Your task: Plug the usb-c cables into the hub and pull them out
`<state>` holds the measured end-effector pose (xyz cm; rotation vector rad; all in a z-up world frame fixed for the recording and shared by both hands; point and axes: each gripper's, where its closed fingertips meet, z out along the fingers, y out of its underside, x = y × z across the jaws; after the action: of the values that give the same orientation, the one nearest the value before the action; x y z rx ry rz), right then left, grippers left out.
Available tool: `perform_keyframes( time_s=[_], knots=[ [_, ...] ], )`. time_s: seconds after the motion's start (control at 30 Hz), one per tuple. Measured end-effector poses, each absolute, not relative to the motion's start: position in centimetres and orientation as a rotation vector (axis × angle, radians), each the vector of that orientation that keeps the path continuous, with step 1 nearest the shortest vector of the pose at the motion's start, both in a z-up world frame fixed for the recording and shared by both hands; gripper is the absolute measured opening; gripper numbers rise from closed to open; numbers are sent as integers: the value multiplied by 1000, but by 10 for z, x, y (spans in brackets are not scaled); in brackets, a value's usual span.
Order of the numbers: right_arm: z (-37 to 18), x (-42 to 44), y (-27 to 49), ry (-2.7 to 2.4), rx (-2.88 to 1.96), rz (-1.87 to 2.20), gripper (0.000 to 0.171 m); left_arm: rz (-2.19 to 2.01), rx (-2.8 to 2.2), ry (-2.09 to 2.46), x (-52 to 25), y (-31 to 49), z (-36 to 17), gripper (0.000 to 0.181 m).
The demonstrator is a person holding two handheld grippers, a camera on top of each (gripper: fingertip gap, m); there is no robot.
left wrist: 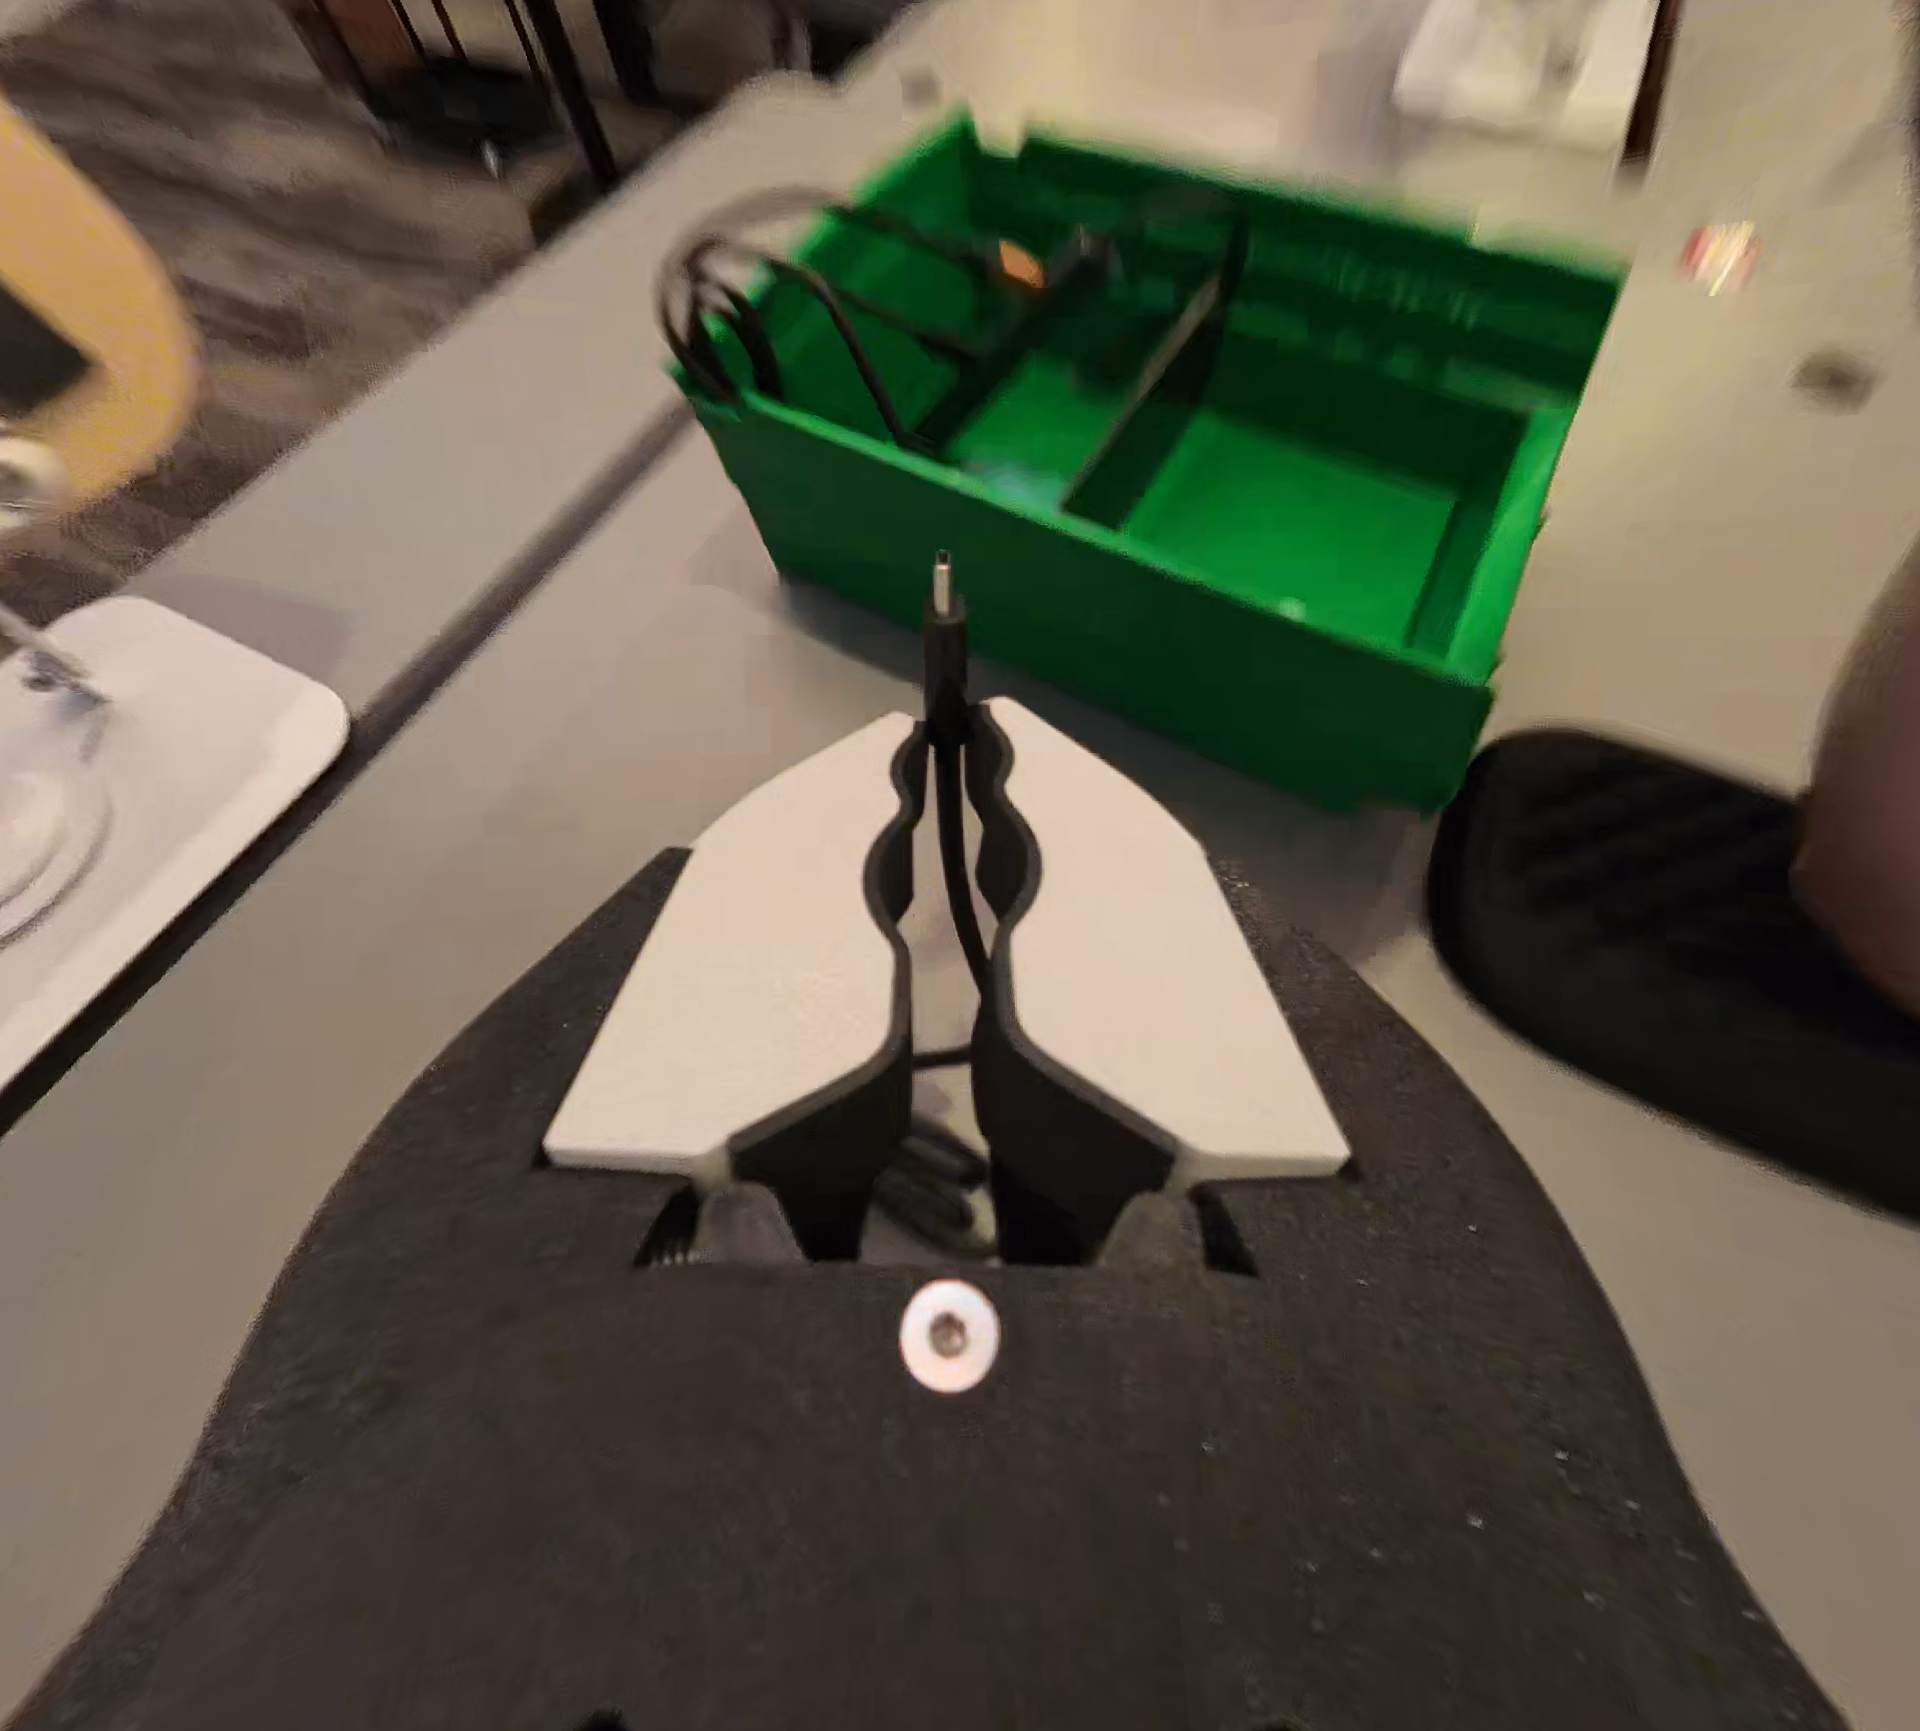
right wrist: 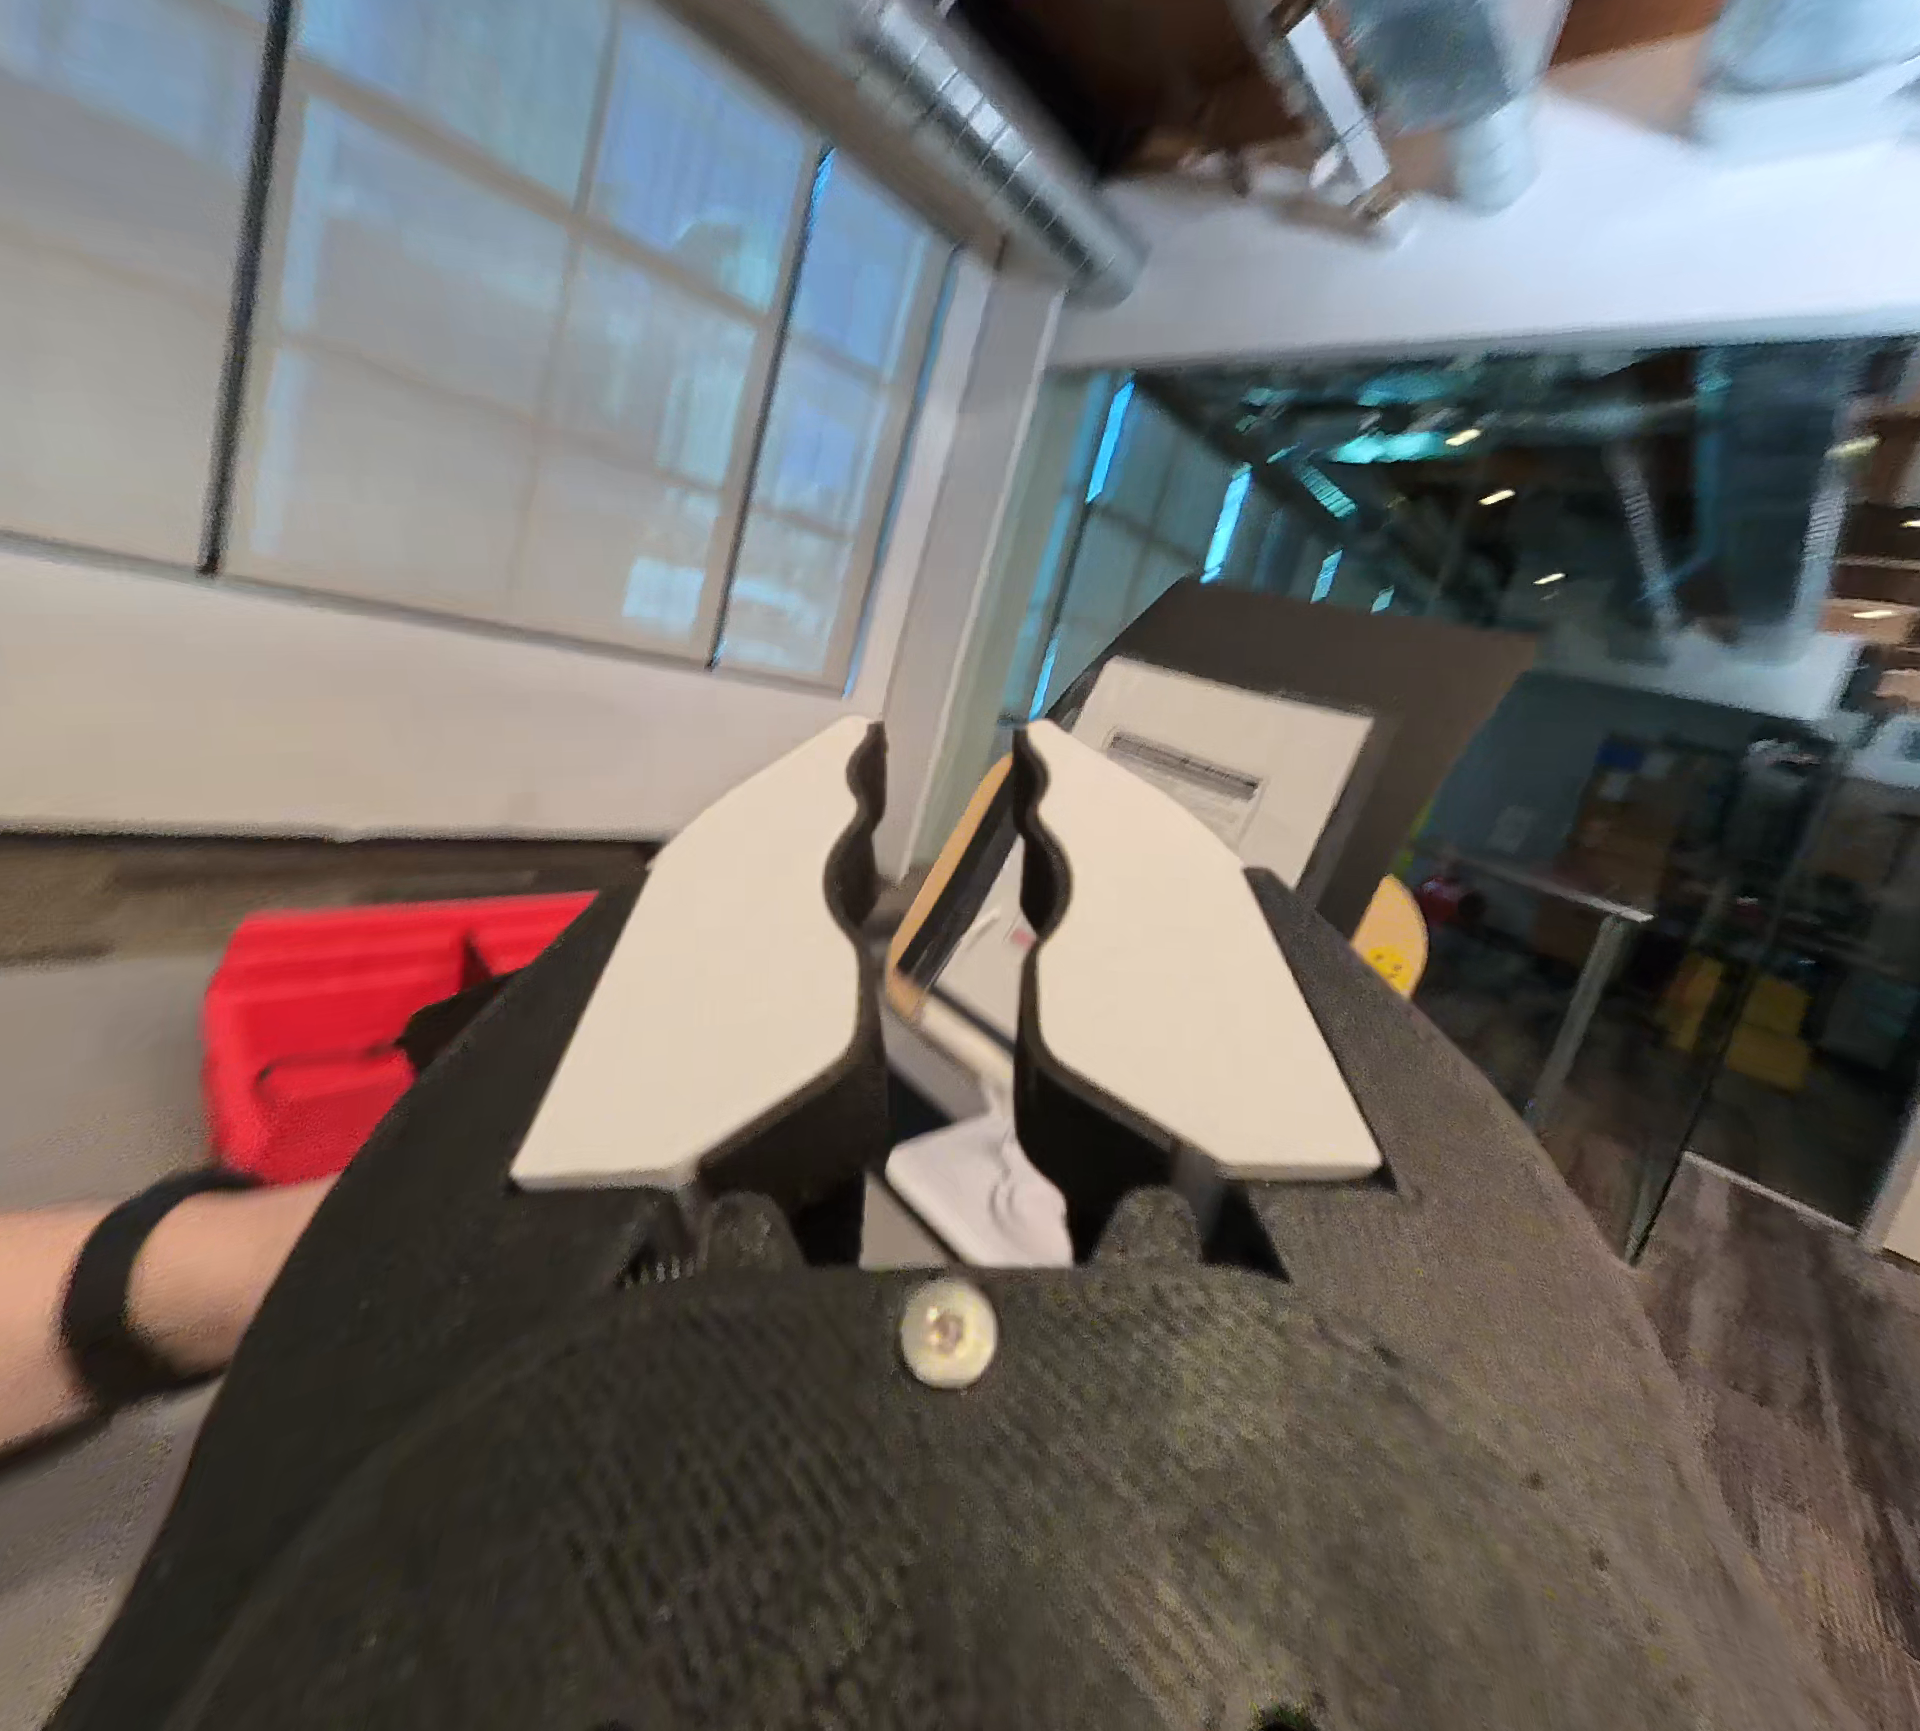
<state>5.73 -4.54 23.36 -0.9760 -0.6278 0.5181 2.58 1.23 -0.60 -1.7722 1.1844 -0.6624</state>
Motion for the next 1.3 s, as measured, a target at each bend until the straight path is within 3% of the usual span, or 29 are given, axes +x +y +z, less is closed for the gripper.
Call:
perform_keyframes(
  time_s=[0.03, 0.27, 0.57, 0.8, 1.03, 1.17, 1.3],
  knots=[
    [238, 58, -41, -552, -945, 507, 23, -730, -1740, 1101, 15, 15, 12, 6],
    [209, 5, -16, -435, -843, 423, 28, -1094, -1559, 777, -59, 18, 99, 6],
    [151, -60, 6, -639, -894, 366, 33, -1219, -1452, 753, -95, -1, 143, 6],
    [137, -79, -8, -790, -678, -15, 49, -1547, -1244, 805, -95, -55, 188, 6],
    [164, -83, -64, -675, -449, -151, 45, -1600, -1236, 752, -71, -60, 183, 6],
    [167, -78, -71, -627, -430, -164, 27, -1618, -1217, 663, -69, -55, 183, 6],
    [174, -71, -78, -578, -426, -106, 20, -1675, -1192, 597, -66, -55, 183, 7]
  ],
)
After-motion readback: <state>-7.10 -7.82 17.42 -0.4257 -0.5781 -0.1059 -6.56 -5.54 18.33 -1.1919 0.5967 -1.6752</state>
